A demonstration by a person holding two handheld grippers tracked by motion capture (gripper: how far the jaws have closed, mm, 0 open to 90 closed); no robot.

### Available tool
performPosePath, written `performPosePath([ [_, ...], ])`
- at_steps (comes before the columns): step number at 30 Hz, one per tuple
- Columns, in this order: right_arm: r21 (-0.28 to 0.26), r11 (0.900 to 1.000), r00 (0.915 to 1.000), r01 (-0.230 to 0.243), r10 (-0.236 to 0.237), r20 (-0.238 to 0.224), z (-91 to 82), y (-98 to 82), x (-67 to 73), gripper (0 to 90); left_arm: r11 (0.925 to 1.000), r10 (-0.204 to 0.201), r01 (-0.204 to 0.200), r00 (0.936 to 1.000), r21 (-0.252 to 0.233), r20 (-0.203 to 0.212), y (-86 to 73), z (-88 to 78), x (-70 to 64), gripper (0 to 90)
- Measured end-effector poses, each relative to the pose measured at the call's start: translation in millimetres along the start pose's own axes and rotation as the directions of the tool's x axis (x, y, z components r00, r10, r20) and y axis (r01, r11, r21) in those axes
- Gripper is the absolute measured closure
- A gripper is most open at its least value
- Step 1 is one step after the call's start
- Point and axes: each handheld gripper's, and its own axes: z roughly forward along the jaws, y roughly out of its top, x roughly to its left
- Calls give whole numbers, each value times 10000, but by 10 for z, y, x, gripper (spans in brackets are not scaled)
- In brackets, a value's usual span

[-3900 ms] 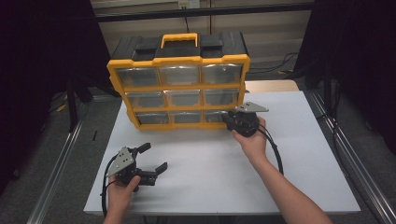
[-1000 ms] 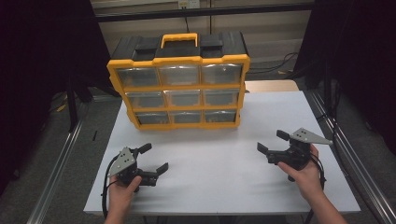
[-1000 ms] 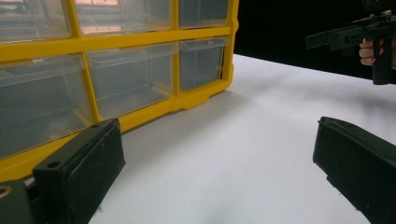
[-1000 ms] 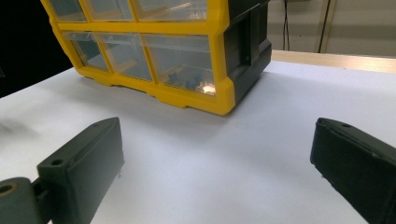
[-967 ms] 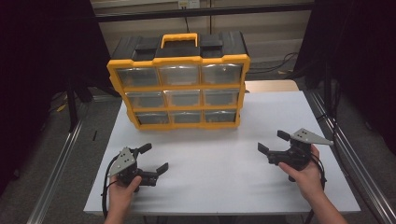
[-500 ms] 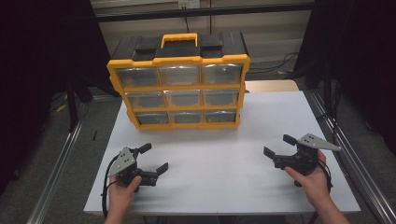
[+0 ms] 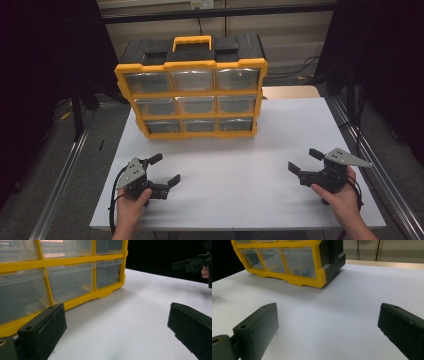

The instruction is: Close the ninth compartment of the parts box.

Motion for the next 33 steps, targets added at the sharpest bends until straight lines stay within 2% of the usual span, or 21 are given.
performPosePath([
  [4, 30, 10000, 10000, 42, -43, 40, -22, -14, -13, 30, 10000, -77, 77, 9999, -44, -98, -2, 2, -7, 20],
  [7, 52, 10000, 9999, 36, -37, 104, -41, -24, -29, 30, 10000, 36, -36, 9999, 17, -107, -1, 1, -5, 20],
  [8, 71, 10000, 9999, 35, -35, 114, -47, -26, -31, 30, 9997, -206, 204, 9997, -152, -133, -4, 13, -21, 19],
  [10, 70, 10000, 9999, 50, -51, 155, -65, -36, -43, 30, 9994, -271, 268, 9995, -200, -159, -5, 17, -26, 20],
  [11, 76, 10000, 9998, 59, -60, 166, -72, -40, -49, 30, 10000, -8, 8, 9999, -5, -109, -2, 2, -5, 19],
  [17, 68, 10000, 9996, 43, -44, 271, -138, -67, -80, 30, 10000, -55, 54, 9999, -14, -123, -3, 3, -7, 20],
  [18, 41, 10000, 9996, 26, -27, 282, -146, -72, -85, 30, 9992, -336, 331, 9992, -220, -206, -6, 19, -28, 20],
  [22, -71, 9999, 9995, 99, -96, 308, -153, -77, -83, 29, 9995, -263, 260, 9995, -190, -168, -5, 15, -26, 19],
  [23, -105, 9999, 9995, 98, -95, 291, -153, -79, -81, 29, 10000, 53, -53, 9999, 37, -100, -1, -3, -4, 19],
  [27, -235, 9996, 9995, 158, -151, 281, -158, -92, -78, 27, 10000, -20, 19, 9999, -20, -144, 0, -9, -8, 19],
  [28, -270, 9994, 9992, 201, -191, 344, -161, -95, -75, 27, 9999, -17, 19, 9998, -129, 191, -3, -4, 8, 19],
  [33, -304, 9992, 9989, 262, -250, 400, -166, -109, -73, 25, 9999, -55, 58, 9998, -143, 203, -3, -3, 4, 19],
])
